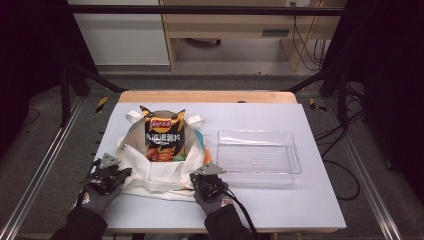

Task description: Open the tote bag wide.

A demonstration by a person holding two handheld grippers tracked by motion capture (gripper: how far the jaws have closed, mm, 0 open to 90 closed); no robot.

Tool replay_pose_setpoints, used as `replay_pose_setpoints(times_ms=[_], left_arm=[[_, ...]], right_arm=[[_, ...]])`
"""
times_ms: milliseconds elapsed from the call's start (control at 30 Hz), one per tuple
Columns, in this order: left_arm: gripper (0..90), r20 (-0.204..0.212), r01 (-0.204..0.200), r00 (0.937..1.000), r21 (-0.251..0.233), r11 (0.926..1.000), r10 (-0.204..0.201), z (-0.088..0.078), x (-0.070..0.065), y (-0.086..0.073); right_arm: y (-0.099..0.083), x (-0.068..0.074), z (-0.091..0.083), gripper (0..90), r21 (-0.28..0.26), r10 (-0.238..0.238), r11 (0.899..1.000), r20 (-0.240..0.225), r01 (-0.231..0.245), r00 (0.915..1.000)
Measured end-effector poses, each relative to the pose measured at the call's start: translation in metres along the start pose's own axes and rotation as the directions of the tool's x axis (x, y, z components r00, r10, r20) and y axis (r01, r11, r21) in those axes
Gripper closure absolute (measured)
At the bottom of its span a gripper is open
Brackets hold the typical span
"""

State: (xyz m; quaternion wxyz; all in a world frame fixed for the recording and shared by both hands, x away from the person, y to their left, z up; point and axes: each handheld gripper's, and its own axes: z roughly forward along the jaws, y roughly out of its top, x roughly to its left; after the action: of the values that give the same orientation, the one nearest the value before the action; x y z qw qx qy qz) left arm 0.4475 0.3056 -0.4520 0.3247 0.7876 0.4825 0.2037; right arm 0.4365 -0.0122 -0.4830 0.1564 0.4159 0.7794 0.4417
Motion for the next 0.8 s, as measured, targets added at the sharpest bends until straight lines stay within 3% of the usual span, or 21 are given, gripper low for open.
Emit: replay_pose_setpoints(times_ms=[100,233,300,367,467,800], left_arm=[[85.1,0.012,0.025,0.9996,-0.057,0.998,-0.025,-0.006,0.003,0.01],[83.5,-0.054,0.021,0.9981,-0.137,0.9903,-0.028,-0.012,0.015,0.028],[83.6,-0.073,0.029,0.9966,-0.139,0.9899,-0.039,-0.01,0.021,0.03],[84.8,-0.079,0.049,0.9951,-0.117,0.9919,-0.059,-0.006,0.027,0.028],[87.0,-0.091,0.046,0.9946,-0.046,0.9979,-0.051,0.004,0.032,0.018],[87.4,-0.076,0.045,0.9961,-0.011,0.9989,-0.045,0.009,0.03,0.005]], right_arm=[[0.0,0.0,0.0,90.0,0.001,0.0,1.0,0.003,0.0,1.0],[-0.001,0.0,0.001,90.0,0.0,-0.003,1.0,0.003,0.003,1.0],[-0.001,0.0,0.0,90.0,0.0,-0.005,1.0,0.003,0.005,1.0],[-0.001,0.0,0.0,90.0,0.002,-0.002,1.0,0.002,0.002,1.0],[0.001,-0.001,-0.002,90.0,0.0,0.003,1.0,-0.001,-0.003,1.0],[0.006,-0.009,-0.013,90.0,-0.042,0.014,0.999,0.12,-0.009,0.9927]])
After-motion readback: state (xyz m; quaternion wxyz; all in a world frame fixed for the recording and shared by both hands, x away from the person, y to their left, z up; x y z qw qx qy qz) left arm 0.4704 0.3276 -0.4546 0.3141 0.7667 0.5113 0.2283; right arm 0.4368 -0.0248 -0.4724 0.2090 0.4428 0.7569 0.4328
